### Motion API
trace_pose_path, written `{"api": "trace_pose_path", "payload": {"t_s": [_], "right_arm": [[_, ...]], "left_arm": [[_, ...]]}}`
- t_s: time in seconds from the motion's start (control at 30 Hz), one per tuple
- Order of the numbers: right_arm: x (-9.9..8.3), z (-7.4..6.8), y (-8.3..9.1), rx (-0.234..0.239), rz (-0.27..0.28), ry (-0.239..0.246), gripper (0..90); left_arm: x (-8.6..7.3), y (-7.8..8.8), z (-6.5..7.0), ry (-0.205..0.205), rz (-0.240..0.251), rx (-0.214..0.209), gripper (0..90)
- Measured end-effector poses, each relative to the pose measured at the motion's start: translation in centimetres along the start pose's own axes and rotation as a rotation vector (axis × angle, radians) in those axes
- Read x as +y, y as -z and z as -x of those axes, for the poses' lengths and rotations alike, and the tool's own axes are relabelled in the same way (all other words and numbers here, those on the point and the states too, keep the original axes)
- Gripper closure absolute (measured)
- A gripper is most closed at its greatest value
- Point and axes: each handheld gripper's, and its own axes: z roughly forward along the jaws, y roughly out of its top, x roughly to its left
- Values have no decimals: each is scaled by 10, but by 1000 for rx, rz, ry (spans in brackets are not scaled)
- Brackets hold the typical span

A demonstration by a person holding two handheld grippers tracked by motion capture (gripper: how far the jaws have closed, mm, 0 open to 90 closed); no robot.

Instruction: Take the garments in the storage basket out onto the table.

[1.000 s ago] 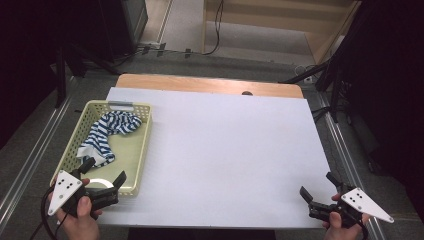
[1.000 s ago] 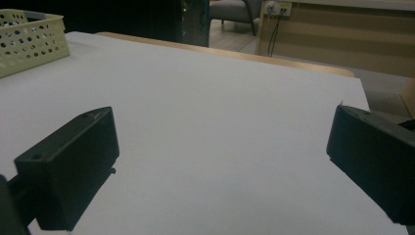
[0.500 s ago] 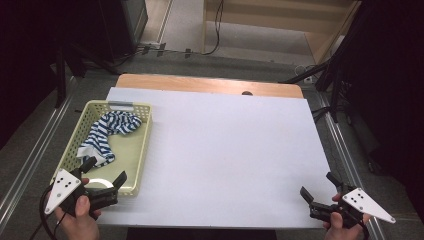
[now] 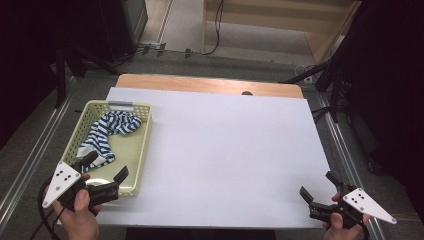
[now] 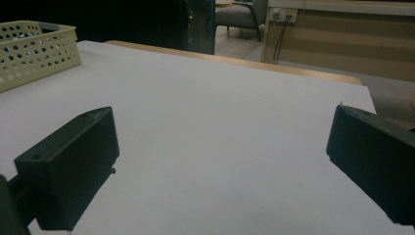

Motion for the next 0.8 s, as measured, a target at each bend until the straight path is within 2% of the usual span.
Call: {"api": "trace_pose_path", "payload": {"t_s": [0.17,0.5,0.8], "right_arm": [[0,0,0,5,2,-2,0],[2,0,2,12,13,-8,0],[3,-1,2,13,14,-11,0]], "left_arm": [[12,-3,2,-13,8,-4,0],[33,-16,6,-47,-8,-21,0],[44,-27,-4,-30,-17,-28,0]]}}
